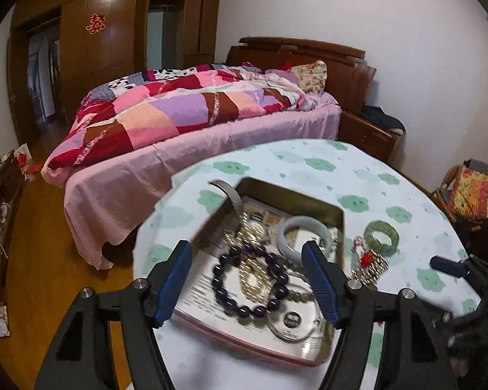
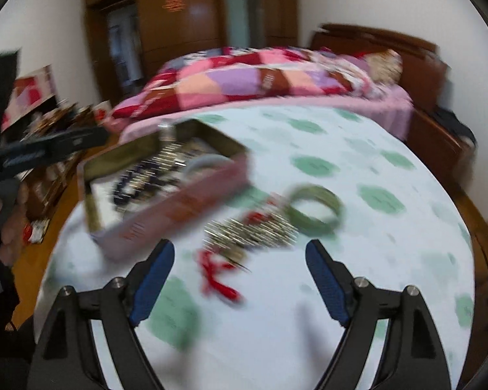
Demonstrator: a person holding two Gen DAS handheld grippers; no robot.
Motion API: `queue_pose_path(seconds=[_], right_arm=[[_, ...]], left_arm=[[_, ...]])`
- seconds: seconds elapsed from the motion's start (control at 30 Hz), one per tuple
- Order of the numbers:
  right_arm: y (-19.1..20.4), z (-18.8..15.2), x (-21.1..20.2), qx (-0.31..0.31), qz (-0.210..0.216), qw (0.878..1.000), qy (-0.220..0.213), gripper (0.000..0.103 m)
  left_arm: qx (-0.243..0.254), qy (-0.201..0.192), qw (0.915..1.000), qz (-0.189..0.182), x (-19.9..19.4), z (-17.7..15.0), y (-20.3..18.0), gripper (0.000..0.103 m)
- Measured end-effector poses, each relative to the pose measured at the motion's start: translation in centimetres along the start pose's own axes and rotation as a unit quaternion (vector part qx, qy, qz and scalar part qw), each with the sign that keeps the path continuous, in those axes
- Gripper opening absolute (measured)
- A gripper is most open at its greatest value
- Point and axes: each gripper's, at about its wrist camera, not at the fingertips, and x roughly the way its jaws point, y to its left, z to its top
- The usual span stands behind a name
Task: Organize jewelry
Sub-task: 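Lower the silver bangle into the tin with the right tool while the left tool drops the purple beads in, then grasp the red-tasseled gold coin charm with the right tool and lift it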
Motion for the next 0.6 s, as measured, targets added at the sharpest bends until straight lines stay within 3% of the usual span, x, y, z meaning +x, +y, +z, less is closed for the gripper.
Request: queue_pose_path(seconds=[0.23,0.43,0.6], right_arm=[[-1.6,-1.3,0.5,0.027,-0.003,0.999,0.021,0.085],[1.8,-1.3,1.6,-0.039,0.029,0.998,0.035,0.074],[3.3,-1.1,3.8,-0.066,0.029,0.995,0.068,0.065]], left_arm=[[0.026,0.014,0.9996,-0.006,0.4,-1.1,-2.5,0.070],[0.035,0.021,0.9992,-0.006,0.7,-1.6,-3.3,0.070],[0.028,0.023,0.9993,-0.005,0.8,-1.7,-3.0,0.070]])
